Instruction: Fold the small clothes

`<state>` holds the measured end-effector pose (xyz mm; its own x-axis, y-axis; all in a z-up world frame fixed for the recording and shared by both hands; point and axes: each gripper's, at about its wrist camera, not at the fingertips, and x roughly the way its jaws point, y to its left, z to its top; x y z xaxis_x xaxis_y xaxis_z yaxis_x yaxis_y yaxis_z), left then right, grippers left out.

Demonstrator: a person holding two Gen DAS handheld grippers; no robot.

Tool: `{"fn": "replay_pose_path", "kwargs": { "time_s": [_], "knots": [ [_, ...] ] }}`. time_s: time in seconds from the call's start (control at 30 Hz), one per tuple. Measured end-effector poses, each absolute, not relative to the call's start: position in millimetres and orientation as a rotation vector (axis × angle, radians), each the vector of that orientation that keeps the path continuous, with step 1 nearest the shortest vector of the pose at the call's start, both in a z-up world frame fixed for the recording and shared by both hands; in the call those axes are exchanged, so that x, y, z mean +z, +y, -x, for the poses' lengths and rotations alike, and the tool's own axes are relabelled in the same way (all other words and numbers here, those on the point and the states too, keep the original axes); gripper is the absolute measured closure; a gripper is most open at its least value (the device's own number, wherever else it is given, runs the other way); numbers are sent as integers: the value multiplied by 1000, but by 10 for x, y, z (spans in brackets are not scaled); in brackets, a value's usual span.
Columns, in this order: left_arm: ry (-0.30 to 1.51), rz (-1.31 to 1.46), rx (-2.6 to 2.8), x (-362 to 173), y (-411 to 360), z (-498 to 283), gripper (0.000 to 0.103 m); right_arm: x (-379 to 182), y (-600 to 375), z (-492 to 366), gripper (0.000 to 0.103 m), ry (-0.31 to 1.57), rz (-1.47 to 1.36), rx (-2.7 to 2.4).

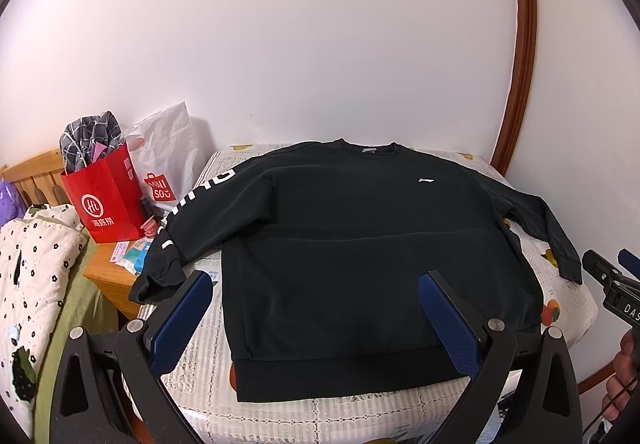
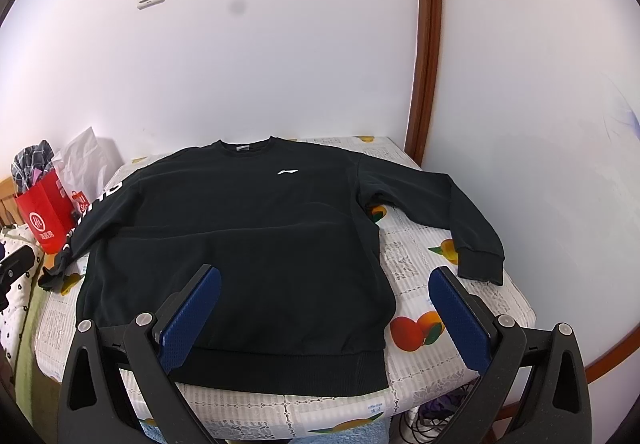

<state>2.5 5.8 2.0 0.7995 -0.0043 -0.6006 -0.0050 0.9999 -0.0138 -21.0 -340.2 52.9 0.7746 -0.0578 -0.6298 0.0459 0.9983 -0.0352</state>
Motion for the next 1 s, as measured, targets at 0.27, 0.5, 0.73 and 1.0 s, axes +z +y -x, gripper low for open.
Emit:
{"fn": "replay_pose_path", "kwargs": {
  "time_s": [0.27, 0.5, 0.73, 1.0],
  "knots": [
    [646, 15, 1, 24, 58, -28, 0, 527, -3411, 211, 1, 683, 14, -55],
    [647, 23, -5, 48, 89, -4, 0, 535, -3428, 219, 1, 680, 11, -59],
    [650, 26, -8, 51, 77, -15, 0, 558, -3431, 218, 1, 671, 9, -59],
    [657, 23, -5, -6, 78, -134, 0, 518, -3426, 185, 1, 676, 6, -62]
  ]
}}
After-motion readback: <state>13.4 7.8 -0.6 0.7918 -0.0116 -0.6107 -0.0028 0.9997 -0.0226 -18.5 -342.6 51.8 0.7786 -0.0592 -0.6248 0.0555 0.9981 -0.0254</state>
